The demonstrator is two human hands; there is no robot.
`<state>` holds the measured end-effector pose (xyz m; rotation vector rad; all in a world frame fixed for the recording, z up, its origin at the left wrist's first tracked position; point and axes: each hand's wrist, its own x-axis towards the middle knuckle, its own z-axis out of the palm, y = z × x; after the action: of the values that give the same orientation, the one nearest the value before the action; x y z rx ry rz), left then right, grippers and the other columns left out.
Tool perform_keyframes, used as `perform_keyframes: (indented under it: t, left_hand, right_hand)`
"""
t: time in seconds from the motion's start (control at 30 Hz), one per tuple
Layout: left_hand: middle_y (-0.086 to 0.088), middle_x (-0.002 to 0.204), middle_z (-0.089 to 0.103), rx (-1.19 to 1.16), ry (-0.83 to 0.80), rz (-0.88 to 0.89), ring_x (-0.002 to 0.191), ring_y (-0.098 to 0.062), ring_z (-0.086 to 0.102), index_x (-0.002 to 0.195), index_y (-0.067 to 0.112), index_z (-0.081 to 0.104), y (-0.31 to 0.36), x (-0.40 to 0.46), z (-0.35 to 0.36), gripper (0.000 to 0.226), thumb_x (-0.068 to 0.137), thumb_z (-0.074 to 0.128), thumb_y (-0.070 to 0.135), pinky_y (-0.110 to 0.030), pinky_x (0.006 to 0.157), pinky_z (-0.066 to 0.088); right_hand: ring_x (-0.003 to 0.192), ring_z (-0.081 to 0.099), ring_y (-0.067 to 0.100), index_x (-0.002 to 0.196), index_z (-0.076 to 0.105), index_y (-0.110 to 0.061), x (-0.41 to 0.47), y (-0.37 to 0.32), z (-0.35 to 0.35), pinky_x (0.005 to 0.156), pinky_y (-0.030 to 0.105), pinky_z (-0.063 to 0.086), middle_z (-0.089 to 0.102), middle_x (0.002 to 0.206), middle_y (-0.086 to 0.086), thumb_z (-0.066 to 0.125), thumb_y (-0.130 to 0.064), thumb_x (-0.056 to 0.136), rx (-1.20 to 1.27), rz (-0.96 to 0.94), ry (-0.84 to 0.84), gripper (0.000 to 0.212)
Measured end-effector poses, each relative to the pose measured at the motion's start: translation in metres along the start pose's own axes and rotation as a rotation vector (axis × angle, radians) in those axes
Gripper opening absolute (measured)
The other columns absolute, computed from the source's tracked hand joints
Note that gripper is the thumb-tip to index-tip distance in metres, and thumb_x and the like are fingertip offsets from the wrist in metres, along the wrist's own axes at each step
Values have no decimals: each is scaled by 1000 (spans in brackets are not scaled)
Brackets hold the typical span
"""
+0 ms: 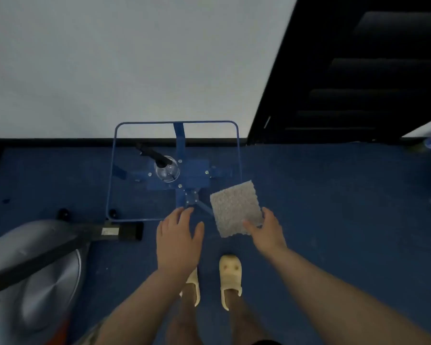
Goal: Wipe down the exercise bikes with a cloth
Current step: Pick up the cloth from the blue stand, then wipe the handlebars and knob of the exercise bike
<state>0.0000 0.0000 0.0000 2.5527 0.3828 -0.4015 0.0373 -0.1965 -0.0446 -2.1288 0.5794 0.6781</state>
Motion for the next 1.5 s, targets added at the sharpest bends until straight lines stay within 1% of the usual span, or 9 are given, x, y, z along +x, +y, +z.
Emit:
perform_keyframes:
  t: [0.17, 0.33, 0.5, 0.57, 0.73, 0.93, 1.1, 1.37, 1.5]
  left_hand:
    - [-2, 145, 43, -1, -27, -14, 135, -21, 36, 137, 19, 45, -15, 26, 23, 46, 95, 49, 35, -41, 113, 25]
    - [-1, 146, 43, 15, -62, -9, 135, -20, 36, 138, 21, 44, -16, 34, 34, 47, 95, 49, 37, -40, 113, 24]
    - [0, 147, 41, -1, -79, -14, 136, -20, 34, 138, 22, 44, -9, 40, 32, 46, 95, 48, 38, -40, 114, 21]
    - [0, 148, 40, -6, -80, -20, 137, -20, 33, 138, 22, 44, -6, 41, 27, 46, 95, 48, 38, -41, 115, 21]
    - [0, 143, 46, -55, -2, -34, 133, -20, 39, 132, 20, 52, -4, 37, -9, 41, 94, 50, 34, -43, 112, 27]
    - [2, 122, 59, -123, 234, -42, 111, -18, 53, 117, 16, 63, 4, 0, -80, 28, 91, 58, 26, -37, 97, 42]
    - [4, 114, 61, -126, 461, -25, 102, -15, 56, 113, 19, 64, 6, -43, -135, 27, 87, 63, 24, -30, 90, 43]
    - [11, 117, 58, -174, 801, -268, 107, -10, 52, 116, 24, 63, -34, -130, -182, 30, 86, 63, 27, -31, 94, 43]
    - [10, 119, 57, -207, 890, -412, 112, -12, 51, 116, 25, 61, -62, -181, -196, 31, 86, 63, 27, -35, 98, 42]
  right_hand:
    - [122, 49, 25, 140, 32, -12, 26, 10, 24, 102, 42, 42, 48, 137, 5, 71, -42, 79, 337, 245, 21, 78]
    - [95, 60, 19, 113, 60, -11, 32, 15, 25, 80, 32, 49, 64, 111, 5, 67, -34, 85, 433, 323, 20, 37]
    - [95, 63, 21, 97, 62, -18, 26, 5, 24, 89, 42, 53, 66, 104, 4, 66, -28, 84, 530, 301, 16, 17]
    - [90, 62, 16, 87, 60, -26, 18, -5, 21, 80, 36, 54, 66, 99, 1, 66, -27, 83, 510, 215, 57, 8]
    - [69, 61, -1, 81, 57, -33, -13, -44, -3, 54, 11, 43, 66, 79, -10, 68, -27, 81, 275, -172, 144, 12]
    - [65, 57, 3, 78, 53, -34, -66, -106, -38, 50, 27, 46, 59, 70, -13, 65, -35, 80, 5, -610, 175, 12]
    - [69, 55, 4, 81, 52, -39, -107, -152, -44, 50, 23, 44, 57, 76, -16, 67, -34, 80, -71, -884, 136, 16]
    - [71, 58, 3, 83, 54, -38, -165, -206, 8, 55, 30, 51, 59, 79, -19, 71, -30, 79, -114, -1208, -133, 19]
    - [73, 58, 1, 83, 57, -36, -204, -226, 39, 58, 19, 48, 60, 77, -20, 73, -29, 79, -109, -1322, -266, 18]
